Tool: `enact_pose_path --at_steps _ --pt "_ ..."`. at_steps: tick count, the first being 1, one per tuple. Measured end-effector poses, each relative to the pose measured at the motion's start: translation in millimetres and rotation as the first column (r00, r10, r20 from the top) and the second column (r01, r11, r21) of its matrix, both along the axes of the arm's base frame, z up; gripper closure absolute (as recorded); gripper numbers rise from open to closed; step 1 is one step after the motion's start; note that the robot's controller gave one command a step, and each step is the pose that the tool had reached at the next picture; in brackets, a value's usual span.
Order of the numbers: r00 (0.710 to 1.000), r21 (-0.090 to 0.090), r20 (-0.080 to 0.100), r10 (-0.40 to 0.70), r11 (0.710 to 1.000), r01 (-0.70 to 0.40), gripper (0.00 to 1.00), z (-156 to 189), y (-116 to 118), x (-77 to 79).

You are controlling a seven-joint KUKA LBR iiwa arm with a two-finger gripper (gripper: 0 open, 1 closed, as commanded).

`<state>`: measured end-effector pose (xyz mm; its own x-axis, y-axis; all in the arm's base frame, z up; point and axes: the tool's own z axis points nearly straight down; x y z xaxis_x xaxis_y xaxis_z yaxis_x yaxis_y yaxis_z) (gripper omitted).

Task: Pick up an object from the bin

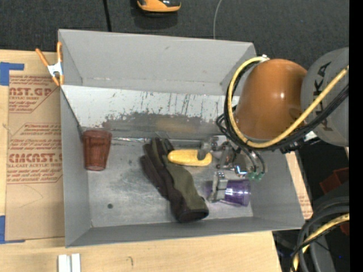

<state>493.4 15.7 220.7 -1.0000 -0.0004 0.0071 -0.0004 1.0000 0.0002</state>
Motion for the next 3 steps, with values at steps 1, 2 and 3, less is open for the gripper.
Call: enact_pose_path --at_steps 1,2,3 --pt "1.0 0.0 0.008 0.0 1.0 0.0 0.0 4.2 0.0 1.6" --pt "0.997 -0.001 0.013 0.082 0.997 -0.082 0.0 -29.0 11.1 5.6" --pt "0.967 -0.001 0.013 0.256 0.967 -0.256 0.0 -96.1 23.1 6.4"
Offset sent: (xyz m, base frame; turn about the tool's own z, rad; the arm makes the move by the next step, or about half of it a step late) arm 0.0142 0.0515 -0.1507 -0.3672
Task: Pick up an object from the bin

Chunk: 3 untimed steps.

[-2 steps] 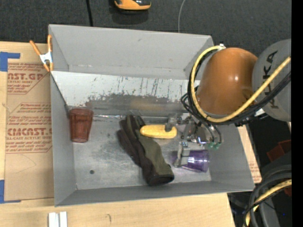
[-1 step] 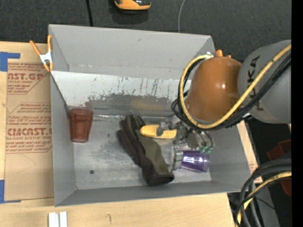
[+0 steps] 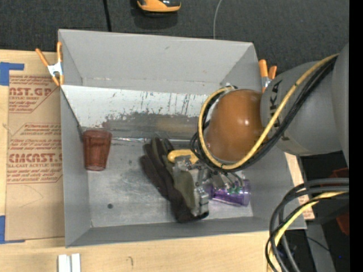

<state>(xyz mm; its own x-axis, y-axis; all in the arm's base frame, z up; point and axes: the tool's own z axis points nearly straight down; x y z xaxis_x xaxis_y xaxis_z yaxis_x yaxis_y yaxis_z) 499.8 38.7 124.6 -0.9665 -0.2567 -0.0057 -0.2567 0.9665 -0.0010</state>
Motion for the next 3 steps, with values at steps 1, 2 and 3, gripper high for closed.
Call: enact_pose_path --at_steps 1,2,3 --pt "0.996 0.001 0.006 0.087 0.996 -0.087 0.0 -51.9 6.2 -12.3" --pt "0.825 0.0 -0.001 0.566 0.825 -0.566 1.0 -52.9 0.3 -1.8" --pt "0.825 0.0 -0.001 0.566 0.825 -0.566 1.0 -52.9 0.3 -1.7"
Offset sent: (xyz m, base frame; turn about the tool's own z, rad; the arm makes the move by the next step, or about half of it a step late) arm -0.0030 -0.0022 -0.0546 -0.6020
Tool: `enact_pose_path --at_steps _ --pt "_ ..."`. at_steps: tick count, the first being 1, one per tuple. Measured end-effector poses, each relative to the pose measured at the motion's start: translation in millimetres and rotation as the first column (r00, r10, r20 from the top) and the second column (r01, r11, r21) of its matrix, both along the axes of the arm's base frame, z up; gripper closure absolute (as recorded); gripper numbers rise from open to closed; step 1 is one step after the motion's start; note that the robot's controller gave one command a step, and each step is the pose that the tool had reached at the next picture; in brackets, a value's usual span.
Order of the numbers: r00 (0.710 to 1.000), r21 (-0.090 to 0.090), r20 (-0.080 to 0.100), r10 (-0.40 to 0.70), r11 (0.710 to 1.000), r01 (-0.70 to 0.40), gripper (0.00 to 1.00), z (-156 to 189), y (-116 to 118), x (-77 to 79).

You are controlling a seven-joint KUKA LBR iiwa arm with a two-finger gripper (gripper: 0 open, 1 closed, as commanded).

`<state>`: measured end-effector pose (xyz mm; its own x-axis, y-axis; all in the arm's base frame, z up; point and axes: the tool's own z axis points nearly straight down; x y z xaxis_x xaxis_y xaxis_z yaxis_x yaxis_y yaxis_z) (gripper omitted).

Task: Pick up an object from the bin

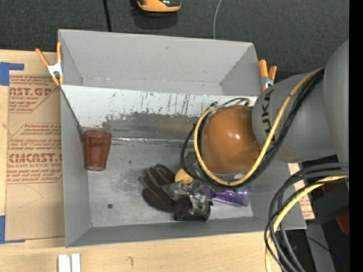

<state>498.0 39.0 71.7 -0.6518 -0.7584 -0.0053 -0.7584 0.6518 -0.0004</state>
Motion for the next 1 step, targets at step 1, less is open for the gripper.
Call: enact_pose_path --at_steps 1 --pt "1.0 -0.001 -0.003 -0.003 1.0 0.003 1.0 132.4 -12.0 -7.7"
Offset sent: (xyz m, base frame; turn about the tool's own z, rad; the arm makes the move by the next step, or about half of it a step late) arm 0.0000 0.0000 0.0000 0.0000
